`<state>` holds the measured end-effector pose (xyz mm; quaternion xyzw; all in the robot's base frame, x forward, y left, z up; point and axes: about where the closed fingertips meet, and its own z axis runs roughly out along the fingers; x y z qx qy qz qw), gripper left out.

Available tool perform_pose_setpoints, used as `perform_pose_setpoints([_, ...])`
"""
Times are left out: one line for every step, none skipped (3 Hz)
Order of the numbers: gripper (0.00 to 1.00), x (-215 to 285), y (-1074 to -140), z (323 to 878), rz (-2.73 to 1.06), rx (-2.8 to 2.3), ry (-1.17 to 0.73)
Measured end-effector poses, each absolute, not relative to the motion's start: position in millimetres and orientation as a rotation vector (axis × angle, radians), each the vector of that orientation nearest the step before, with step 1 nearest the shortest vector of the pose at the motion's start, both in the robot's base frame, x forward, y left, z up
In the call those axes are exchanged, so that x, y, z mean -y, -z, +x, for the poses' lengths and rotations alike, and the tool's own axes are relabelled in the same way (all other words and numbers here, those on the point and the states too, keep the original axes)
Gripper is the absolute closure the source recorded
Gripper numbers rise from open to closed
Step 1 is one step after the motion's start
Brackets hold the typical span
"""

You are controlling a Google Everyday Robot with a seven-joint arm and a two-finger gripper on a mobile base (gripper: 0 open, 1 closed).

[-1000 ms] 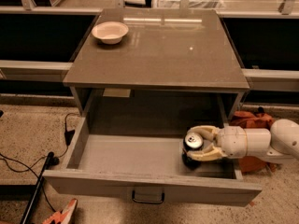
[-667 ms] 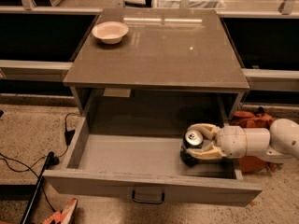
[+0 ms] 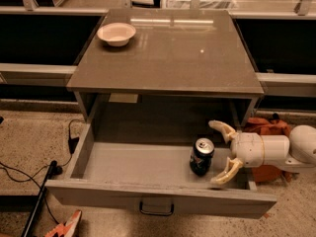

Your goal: Place pepsi can into top drawer

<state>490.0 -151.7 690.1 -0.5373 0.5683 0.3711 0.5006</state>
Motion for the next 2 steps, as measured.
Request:
perform_pose_setpoints([0.00,176.4,-712.6,491.0,-1.253,-1.390,-0.892])
perform_pose_setpoints([0.00,178.2,-715.0,491.6,-1.250,-1.390,-0.893])
